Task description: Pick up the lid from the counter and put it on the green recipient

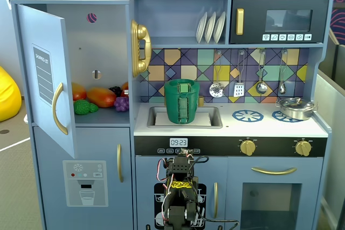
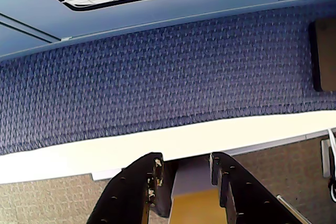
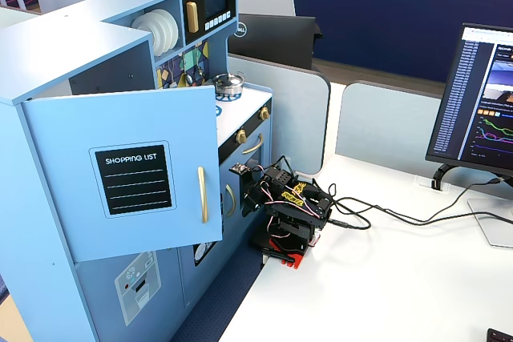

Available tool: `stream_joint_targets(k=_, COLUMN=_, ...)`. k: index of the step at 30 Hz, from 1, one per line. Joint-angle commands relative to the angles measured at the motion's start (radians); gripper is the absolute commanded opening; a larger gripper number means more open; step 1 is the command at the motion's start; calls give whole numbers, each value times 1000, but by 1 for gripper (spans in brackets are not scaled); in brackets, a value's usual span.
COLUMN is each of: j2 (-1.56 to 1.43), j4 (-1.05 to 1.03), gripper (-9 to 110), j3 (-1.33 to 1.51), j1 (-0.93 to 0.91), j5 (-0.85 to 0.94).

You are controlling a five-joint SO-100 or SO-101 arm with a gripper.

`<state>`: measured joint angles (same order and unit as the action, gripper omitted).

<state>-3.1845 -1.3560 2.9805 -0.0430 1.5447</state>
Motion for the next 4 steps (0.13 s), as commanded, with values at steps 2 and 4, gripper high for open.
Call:
stream_joint_targets(k=2, j2=6, j4=-176, gripper=2, j3=15, j1=-9, j5=-35)
stream_joint_targets(k=4, j2=6, j4=-176, gripper=2, j3=15, j1=-9, j5=-35)
